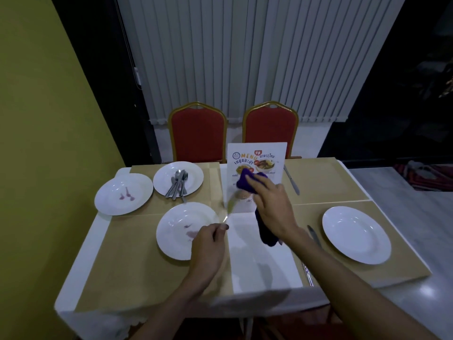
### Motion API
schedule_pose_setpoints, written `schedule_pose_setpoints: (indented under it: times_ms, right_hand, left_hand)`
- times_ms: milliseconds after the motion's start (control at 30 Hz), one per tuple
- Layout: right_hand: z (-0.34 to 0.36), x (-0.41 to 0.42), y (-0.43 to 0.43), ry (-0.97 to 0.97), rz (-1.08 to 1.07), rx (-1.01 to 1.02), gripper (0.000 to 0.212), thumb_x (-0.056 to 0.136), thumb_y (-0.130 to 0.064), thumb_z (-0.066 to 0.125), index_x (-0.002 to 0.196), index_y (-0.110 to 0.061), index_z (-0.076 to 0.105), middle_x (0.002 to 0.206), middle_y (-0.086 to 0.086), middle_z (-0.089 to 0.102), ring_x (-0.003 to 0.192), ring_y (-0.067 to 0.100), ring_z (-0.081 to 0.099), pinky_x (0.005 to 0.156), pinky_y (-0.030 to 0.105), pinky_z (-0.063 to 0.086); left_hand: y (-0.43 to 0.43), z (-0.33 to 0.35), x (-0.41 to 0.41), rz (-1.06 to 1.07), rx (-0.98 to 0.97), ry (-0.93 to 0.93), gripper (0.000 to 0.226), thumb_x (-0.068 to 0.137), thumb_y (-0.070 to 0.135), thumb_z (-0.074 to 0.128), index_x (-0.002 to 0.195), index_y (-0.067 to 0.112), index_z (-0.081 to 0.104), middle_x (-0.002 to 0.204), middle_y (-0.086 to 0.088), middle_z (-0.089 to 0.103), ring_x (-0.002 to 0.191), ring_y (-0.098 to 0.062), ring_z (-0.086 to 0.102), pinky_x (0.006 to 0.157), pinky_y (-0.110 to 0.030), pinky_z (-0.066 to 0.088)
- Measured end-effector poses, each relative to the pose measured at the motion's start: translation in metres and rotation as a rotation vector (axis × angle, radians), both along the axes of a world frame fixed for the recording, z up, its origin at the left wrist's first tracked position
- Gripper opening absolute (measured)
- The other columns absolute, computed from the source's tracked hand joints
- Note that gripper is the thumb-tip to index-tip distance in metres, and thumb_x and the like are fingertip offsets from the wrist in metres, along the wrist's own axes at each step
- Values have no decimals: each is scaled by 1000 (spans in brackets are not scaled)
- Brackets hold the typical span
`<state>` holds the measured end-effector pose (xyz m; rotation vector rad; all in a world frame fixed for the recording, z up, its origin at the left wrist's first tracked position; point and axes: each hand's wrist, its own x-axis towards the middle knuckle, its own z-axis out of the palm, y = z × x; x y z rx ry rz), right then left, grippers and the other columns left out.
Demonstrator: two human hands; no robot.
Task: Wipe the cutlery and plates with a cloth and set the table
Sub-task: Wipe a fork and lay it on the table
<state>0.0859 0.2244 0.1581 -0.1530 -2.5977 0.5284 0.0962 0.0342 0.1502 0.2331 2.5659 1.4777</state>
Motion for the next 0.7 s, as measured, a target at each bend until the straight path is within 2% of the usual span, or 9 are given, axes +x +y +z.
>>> schedule_pose_setpoints:
  times_ms: [67,133,200,233,333,433,500,600,700]
  right_hand:
    - [16,-2,4,-64,3,-443,49,92,-18,41,139,-28,53,121,2,65,97,23,60,85,40,50]
    - [33,-1,-1,-173,1,-797,34,96,-22,42,125,-31,58,103,0,67,88,19,62,78,36,48]
    - [44,1,-10,-323,35,-1086,23,98,-29,45,108,-21,64,97,5,71,84,23,64,75,34,46]
    - [45,2,-13,-376,79,-1168,26,98,-31,48,109,-16,66,100,7,73,87,25,67,78,34,50]
    - [38,0,-18,-446,179,-1197,31,95,-29,63,124,-17,62,113,8,71,98,26,71,89,39,58]
    - [36,-1,-21,-508,118,-1120,47,85,-28,77,126,-20,56,115,6,66,92,24,71,73,31,60]
    - [34,-1,-24,-507,61,-1054,47,83,-27,78,122,-20,53,114,6,64,91,23,69,70,30,59]
    - [26,-2,-25,-443,-47,-969,40,82,-24,76,113,-20,52,107,5,63,90,25,68,77,40,58]
    - [23,4,-20,-382,-91,-986,38,82,-22,73,111,-20,48,101,6,64,83,24,67,76,42,58]
  left_hand:
    - [-1,3,-4,-16,146,-115,31,105,26,37,112,20,66,94,7,62,87,-9,53,76,-24,39]
    - [0,5,-11,-13,376,-268,28,105,24,39,114,15,64,81,2,61,71,-11,50,62,-22,41]
    - [6,8,-16,8,517,-385,22,103,23,44,112,10,59,75,-3,66,61,-10,52,54,-21,42]
    - [9,8,-17,22,531,-420,20,103,23,46,109,9,59,75,-3,68,60,-11,56,54,-22,44]
    - [18,6,-22,31,580,-484,20,101,23,50,102,6,61,86,-8,71,76,-19,67,63,-29,53]
    - [21,3,-30,32,604,-465,16,98,16,55,96,4,65,94,-15,70,84,-26,69,71,-34,58]
    - [22,2,-32,5,555,-447,13,97,13,57,92,5,67,90,-13,71,83,-25,70,71,-34,58]
    - [22,4,-32,-75,462,-390,14,94,7,60,84,2,68,78,-11,68,72,-19,68,68,-28,57]
    - [14,10,-47,-99,377,-292,14,93,11,63,89,3,73,83,-13,70,75,-21,66,65,-23,57]
